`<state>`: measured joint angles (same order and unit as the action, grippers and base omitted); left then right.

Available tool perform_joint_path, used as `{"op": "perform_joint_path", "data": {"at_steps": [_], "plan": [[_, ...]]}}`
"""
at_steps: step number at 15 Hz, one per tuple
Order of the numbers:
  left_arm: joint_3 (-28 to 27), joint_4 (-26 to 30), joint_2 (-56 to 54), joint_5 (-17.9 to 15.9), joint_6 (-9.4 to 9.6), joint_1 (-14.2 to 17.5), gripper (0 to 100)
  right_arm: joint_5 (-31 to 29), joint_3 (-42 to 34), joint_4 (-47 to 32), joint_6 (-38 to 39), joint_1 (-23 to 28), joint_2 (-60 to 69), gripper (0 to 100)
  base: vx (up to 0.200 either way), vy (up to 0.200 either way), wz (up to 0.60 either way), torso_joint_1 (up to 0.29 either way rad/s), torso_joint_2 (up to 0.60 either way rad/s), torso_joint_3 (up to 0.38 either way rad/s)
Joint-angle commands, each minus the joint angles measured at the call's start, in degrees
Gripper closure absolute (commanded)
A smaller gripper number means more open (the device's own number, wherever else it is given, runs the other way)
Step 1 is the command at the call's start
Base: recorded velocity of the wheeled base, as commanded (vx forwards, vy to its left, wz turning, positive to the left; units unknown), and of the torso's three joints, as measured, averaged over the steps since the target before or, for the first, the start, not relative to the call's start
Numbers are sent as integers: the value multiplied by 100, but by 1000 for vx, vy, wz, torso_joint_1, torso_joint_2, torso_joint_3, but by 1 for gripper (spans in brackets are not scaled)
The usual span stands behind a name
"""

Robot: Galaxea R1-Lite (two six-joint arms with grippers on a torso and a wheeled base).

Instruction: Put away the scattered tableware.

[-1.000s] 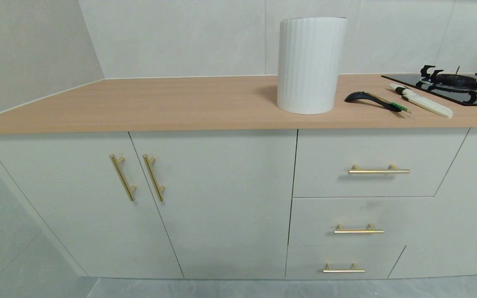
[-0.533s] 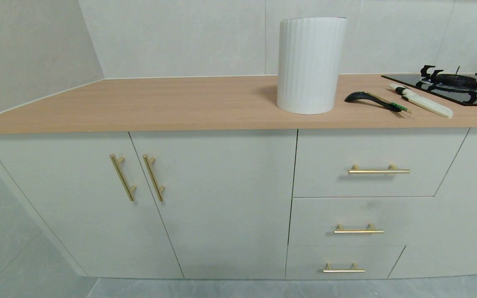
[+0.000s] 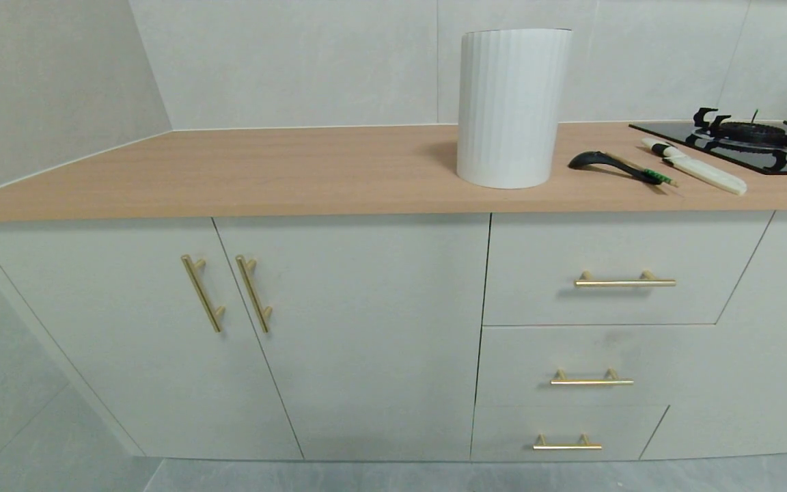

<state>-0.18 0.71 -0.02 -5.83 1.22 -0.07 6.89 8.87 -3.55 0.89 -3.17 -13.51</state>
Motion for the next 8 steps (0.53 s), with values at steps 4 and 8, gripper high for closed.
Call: {"op": "perform_joint_path", "data": {"at_steps": [4, 8], "plan": [[1, 0, 2, -6, 1, -1, 0, 93, 721, 56, -19, -650, -3053, 0, 0, 0, 0, 0, 0, 0], [1, 0, 2, -6, 1, -1, 0, 32, 1055, 1480, -107, -659, -5742, 0, 0, 0, 0, 0, 0, 0]]}}
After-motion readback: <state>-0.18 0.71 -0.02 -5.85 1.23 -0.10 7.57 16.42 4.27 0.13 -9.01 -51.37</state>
